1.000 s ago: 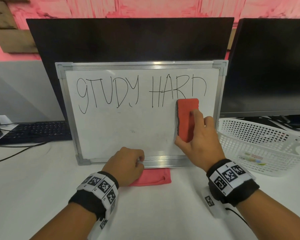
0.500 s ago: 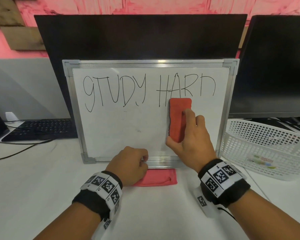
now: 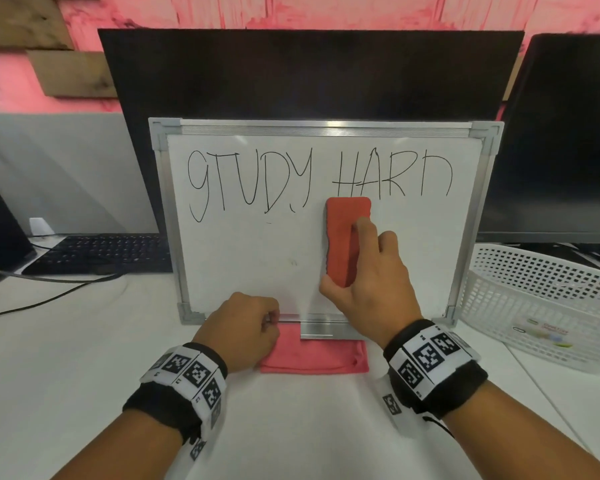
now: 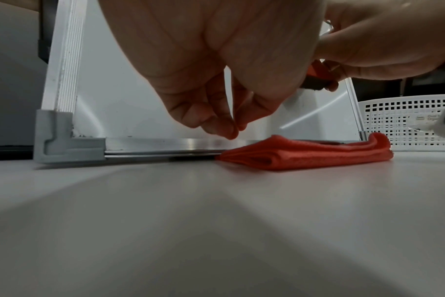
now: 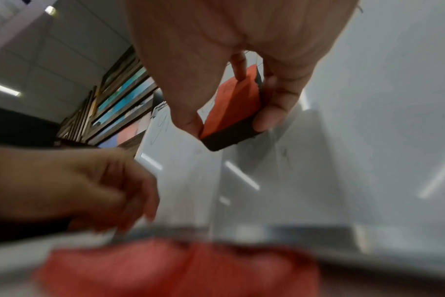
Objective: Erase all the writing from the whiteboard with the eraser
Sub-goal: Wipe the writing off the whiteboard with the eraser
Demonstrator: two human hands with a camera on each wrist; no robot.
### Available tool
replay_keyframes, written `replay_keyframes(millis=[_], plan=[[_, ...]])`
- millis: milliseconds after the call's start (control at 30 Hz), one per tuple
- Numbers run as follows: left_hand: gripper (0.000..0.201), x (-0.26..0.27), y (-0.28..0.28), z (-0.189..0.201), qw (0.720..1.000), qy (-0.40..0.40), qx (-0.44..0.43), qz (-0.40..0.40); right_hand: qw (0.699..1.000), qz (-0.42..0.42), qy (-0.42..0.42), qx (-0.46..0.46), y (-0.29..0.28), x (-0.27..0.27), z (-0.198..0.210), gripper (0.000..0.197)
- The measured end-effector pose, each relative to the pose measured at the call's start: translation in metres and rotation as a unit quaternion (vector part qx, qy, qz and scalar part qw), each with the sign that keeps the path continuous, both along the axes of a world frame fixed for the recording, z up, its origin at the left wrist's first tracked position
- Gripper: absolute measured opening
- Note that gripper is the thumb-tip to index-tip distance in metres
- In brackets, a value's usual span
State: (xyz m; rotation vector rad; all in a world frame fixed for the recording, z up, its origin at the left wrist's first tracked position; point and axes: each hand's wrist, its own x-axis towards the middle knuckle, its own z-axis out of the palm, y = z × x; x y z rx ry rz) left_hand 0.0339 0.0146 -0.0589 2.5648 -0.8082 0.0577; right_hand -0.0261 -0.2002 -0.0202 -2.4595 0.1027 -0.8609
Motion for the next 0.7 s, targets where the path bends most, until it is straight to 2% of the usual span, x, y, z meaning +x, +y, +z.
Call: replay_keyframes(millis=[133, 400, 567, 700], plan=[[0.016, 0.0, 0.005, -0.001, 1.0, 0.001, -0.001, 0.003, 0.999, 0.003, 0.029, -0.012, 0.009, -0.004, -0.01, 0.077], [0.015, 0.0, 0.011, 0.001, 1.0, 0.006, 0.0, 0.008, 1.0, 0.008, 0.004, 0.0, 0.013, 0.008, 0.0, 0.082], [0.016, 0.002, 0.015, 0.0, 1.0, 0.007, 0.001, 0.023, 0.998, 0.016, 0.05, -0.043, 0.03, 0.002, -0.007, 0.078], [0.016, 0.003, 0.017, 0.0, 1.0, 0.003, 0.002, 0.029, 0.998, 0.016, 0.048, -0.043, 0.038, 0.009, 0.001, 0.078]])
